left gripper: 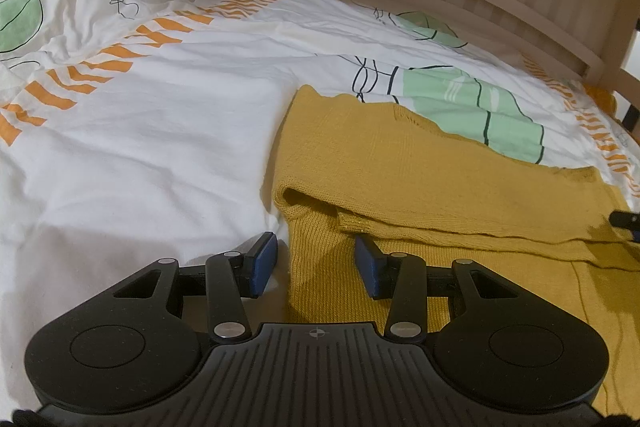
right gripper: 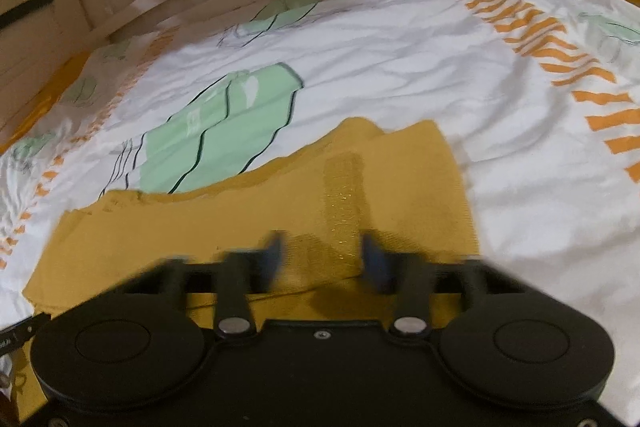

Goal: Fold small clothes

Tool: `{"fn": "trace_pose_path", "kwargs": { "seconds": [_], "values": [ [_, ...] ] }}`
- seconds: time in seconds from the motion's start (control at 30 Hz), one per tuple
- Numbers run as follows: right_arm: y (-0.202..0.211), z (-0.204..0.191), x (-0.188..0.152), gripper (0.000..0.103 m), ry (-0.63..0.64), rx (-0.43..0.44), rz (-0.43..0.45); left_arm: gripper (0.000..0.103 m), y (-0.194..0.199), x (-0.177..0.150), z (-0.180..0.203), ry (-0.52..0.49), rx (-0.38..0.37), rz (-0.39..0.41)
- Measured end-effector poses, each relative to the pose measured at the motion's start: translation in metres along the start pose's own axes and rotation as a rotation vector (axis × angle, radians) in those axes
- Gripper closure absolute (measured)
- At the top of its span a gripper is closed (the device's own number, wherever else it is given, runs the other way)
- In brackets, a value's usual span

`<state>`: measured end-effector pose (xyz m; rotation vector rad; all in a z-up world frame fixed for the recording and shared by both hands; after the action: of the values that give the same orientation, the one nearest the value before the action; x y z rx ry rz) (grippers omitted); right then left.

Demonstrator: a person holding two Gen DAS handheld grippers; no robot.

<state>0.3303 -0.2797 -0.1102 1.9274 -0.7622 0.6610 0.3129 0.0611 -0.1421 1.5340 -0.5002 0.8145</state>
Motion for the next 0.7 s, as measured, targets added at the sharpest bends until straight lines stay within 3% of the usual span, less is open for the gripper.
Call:
{"fn": "trace_pose_path", "kwargs": {
  "seconds": [0.2,0.33,0.43,0.53,0.57,0.63,0.7],
  "values": [
    [0.036,-0.035,0.02,0.086,0.089,0.102,0.088,0.061,0.0,0.0,0.0,0.001,-0.002,-0.002],
    [0.057,-0.016,0.029,0.086,0.039,0.042,0.129,0.061,-0.001,0.0,0.0,0.005,-0.006,-0.005],
    [0.047,0.014,0.021,0.086,-0.032,-0.036,0.09,0.061,-0.001,0.0,-0.001,0.004,-0.004,-0.006],
    [0.034,0.035,0.007,0.083,-0.087,-0.054,0.03,0.061,-0.001,0.0,-0.001,0.004,-0.006,-0.008],
    [0.03,0.038,0.002,0.075,-0.098,-0.053,0.021,0.061,-0.001,0.0,-0.001,0.003,-0.005,-0.008],
    [0.031,0.043,-0.004,0.069,-0.118,-0.047,0.032,0.061,-0.001,0.001,0.0,-0.001,-0.003,-0.01],
    [0.036,0.043,-0.005,0.045,-0.117,-0.036,0.043,0.061,-0.001,0.003,0.0,-0.009,-0.004,-0.018]
  ]
}}
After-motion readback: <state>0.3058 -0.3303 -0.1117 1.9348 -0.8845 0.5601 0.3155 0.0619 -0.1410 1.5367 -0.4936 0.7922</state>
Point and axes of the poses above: each gripper's, at about its wrist camera, not at the fingertips, and y roughly against the way its jaws point, z to its right, x to its top, the point moved 4 cm from there along -y, roughly the way its jaws point, and after that the axes turned 14 degrees about x, right-handed, at the moved point
